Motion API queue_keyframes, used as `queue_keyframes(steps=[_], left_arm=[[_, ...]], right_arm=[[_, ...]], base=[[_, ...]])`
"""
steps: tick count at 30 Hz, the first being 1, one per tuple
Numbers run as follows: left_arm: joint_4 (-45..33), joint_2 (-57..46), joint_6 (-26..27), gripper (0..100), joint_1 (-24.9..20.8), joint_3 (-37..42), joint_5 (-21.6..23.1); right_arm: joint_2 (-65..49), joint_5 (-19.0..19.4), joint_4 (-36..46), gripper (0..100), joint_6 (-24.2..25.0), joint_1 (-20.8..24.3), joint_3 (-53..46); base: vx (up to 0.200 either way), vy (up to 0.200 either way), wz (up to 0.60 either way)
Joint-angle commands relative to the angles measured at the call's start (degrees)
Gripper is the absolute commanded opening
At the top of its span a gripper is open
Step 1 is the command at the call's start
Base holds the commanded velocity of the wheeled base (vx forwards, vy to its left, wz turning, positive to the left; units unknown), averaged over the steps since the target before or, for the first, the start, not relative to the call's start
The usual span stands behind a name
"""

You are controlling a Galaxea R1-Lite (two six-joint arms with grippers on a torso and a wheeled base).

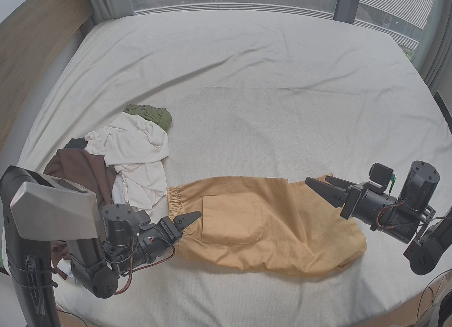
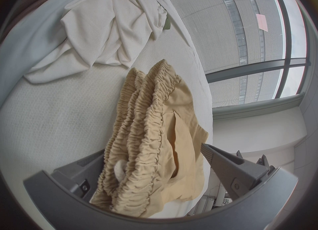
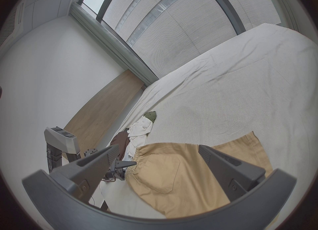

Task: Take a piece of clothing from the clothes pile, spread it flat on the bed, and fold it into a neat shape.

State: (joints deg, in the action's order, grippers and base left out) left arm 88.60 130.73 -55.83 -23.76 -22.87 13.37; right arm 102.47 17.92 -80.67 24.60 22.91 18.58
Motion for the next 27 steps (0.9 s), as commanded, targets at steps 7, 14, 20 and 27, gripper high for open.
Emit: queue_keyframes(steps=[7, 14, 20, 27], left_arm=[[-0.01, 0.49, 0.29, 0, 0.38, 0.72, -0.37], [-0.01, -7.51, 2.83, 0, 1.61, 6.52, -1.16], [-0.01, -9.09, 6.97, 0, 3.72, 10.30, -1.16], [-0.01, -9.62, 9.87, 0, 6.53, 12.67, -1.07]], right_arm=[[0.18, 0.01, -0.11, 100, 0.01, 0.03, -0.03], [0.18, -0.08, -0.28, 100, 0.01, -0.05, -0.65], [0.27, -0.08, -0.28, 100, 0.01, -0.05, -0.74], [0.27, -0.08, -0.19, 100, 0.01, -0.05, -0.91]], base=[[0.000, 0.000, 0.00], [0.000, 0.000, 0.00], [0.000, 0.000, 0.00], [0.000, 0.000, 0.00]])
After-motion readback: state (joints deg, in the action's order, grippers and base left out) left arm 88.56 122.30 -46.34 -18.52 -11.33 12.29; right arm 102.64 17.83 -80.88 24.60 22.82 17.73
